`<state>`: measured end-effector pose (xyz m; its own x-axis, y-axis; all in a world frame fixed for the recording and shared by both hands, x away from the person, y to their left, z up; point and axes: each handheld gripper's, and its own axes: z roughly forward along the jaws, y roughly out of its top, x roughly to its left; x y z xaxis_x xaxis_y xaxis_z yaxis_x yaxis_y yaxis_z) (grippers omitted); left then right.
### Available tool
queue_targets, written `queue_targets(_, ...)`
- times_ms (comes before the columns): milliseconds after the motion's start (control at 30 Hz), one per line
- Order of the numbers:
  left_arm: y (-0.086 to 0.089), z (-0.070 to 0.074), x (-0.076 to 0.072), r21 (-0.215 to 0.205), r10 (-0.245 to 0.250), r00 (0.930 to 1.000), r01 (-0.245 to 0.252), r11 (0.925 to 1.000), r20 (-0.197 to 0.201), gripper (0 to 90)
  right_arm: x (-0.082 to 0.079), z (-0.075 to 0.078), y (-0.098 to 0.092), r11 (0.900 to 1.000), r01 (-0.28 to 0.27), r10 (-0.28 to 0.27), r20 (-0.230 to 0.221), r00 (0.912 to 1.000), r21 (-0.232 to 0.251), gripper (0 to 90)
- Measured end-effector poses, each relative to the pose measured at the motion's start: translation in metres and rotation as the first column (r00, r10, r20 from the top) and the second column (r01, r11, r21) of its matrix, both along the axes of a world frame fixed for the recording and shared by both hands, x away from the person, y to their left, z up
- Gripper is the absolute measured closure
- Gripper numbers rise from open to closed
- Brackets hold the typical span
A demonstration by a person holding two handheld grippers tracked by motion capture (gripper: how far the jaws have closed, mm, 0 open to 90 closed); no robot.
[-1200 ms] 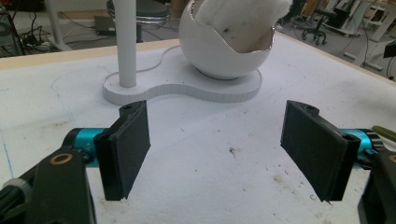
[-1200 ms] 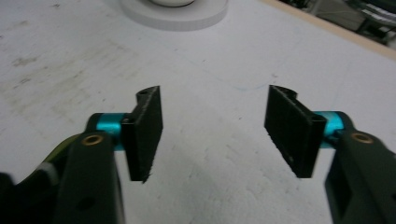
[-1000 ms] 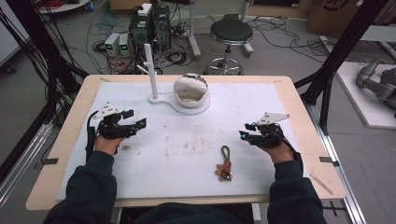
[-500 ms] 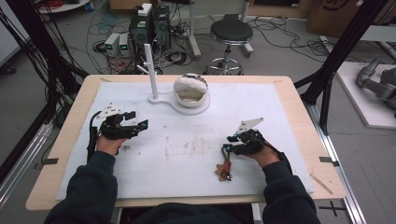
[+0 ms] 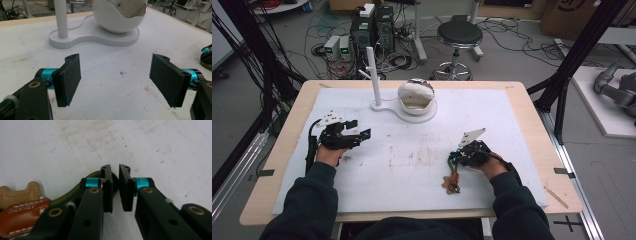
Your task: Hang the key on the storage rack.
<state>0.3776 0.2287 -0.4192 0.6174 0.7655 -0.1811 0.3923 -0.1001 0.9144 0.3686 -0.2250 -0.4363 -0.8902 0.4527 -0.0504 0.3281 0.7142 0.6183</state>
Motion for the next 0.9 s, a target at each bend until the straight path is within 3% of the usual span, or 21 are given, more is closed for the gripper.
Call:
queue_targets(100,0.001,0.000,0.000,0.000,0.001,1.0000,-0.001,1.0000,-0.001,25.1,-0.001,0.002,0.001,1.000,0.026,-0.026,-0.004,0.9996,0.005,86.0)
queue_targets(267,0.002,0.000,0.001,-0.005,0.009,0.9999,-0.009,0.9999,-0.008,25.1,-0.002,0.017,-0.004,0.989,0.077,-0.085,0.063,0.9944,0.125,86.4)
queue_targets(300,0.002,0.000,0.001,-0.005,0.009,0.9999,-0.009,0.9999,-0.008,25.1,-0.002,0.017,-0.004,0.989,0.077,-0.085,0.063,0.9944,0.125,86.4)
queue_targets(333,0.002,0.000,0.001,-0.004,0.006,1.0000,-0.006,1.0000,-0.008,25.3,-0.004,0.024,-0.005,0.982,0.090,-0.107,0.092,0.9901,0.167,86.5)
queue_targets(467,0.002,0.000,0.000,0.000,0.007,0.9999,-0.007,1.0000,-0.007,25.4,-0.005,0.034,-0.004,0.973,0.102,-0.136,0.156,0.9784,0.209,86.6)
queue_targets(533,0.002,0.000,0.001,-0.001,0.006,1.0000,-0.006,1.0000,-0.008,25.5,-0.005,0.042,-0.002,0.963,0.113,-0.161,0.189,0.9686,0.243,86.6)
queue_targets(667,0.003,-0.001,0.001,-0.008,0.010,0.9999,-0.010,0.9999,-0.007,25.6,-0.004,0.060,0.003,0.956,0.115,-0.189,0.264,0.9459,0.271,86.8)
queue_targets(767,0.005,0.000,0.001,-0.017,0.017,0.9998,-0.017,0.9997,-0.006,25.7,-0.001,0.066,0.006,0.955,0.115,-0.195,0.285,0.9384,0.273,86.9)
queue_targets(800,0.007,0.000,0.001,-0.022,0.020,0.9998,-0.020,0.9996,-0.005,25.7,0.004,0.073,0.010,0.951,0.113,-0.202,0.301,0.9321,0.289,87.0)
queue_targets(900,0.009,0.001,0.001,-0.035,0.027,0.9996,-0.027,0.9990,-0.004,25.8,0.008,0.079,0.014,0.950,0.107,-0.201,0.310,0.9291,0.293,86.9)
